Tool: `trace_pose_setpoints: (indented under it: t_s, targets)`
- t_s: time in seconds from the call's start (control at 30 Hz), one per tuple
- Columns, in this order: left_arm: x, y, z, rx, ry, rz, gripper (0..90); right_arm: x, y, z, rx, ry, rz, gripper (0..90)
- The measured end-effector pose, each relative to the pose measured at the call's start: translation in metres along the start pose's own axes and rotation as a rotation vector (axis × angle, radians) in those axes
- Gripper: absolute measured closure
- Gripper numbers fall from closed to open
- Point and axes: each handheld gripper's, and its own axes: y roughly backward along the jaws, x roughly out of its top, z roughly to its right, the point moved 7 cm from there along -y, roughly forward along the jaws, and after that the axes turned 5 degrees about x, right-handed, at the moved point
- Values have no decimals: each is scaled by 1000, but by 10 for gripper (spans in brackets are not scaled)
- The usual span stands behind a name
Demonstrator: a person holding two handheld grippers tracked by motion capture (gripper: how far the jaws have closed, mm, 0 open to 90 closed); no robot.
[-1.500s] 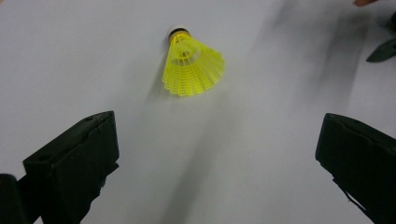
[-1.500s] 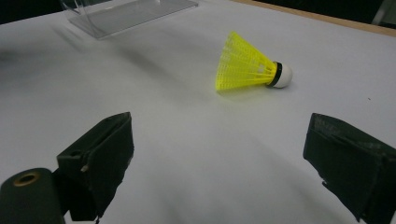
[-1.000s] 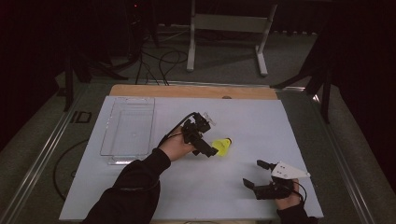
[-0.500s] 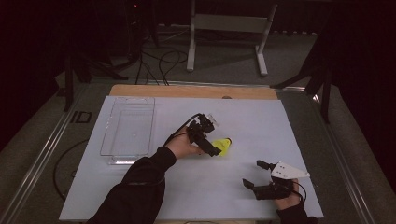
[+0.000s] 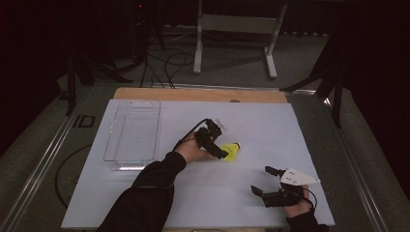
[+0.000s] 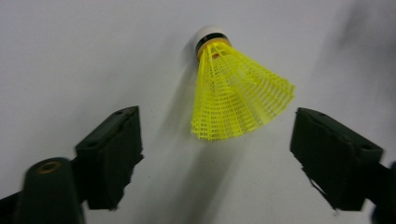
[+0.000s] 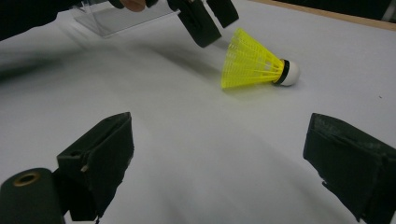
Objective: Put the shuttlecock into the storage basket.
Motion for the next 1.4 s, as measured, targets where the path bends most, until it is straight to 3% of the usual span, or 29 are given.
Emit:
trace_pose_setpoints:
  t_s: [0.13, 0.3, 0.43, 0.53, 0.73, 0.87, 0.9, 1.1, 1.27, 1.4]
  targets:
    - [-1, -9, -1, -5, 15, -1, 260, 0, 0, 0, 1, 2, 0, 88]
    - [-1, -18, -5, 32, 18, -14, 387, -1, -1, -1, 7, 0, -2, 89]
    - [0, -23, -6, 13, 30, -21, 483, -1, -1, -1, 9, -1, -2, 89]
    - [0, -28, -6, 11, 36, -26, 499, -1, -1, 0, 7, -1, -7, 89]
    - [2, -34, -6, 0, 32, -35, 590, -1, -1, -1, 10, 3, -7, 89]
    - [4, -36, -5, -1, 12, -45, 694, -1, -2, -1, 11, 3, -9, 89]
    - [5, -38, -4, 3, 0, -67, 694, -1, -1, -1, 11, 3, -9, 89]
    - [10, -39, 0, -2, 5, -78, 866, -2, -1, -1, 13, 1, -11, 89]
    - [12, -39, 3, -5, 7, -85, 895, -1, -1, -1, 12, 2, -11, 89]
    - [13, -35, 3, 17, 15, -92, 900, -1, -1, -1, 12, 2, -9, 89]
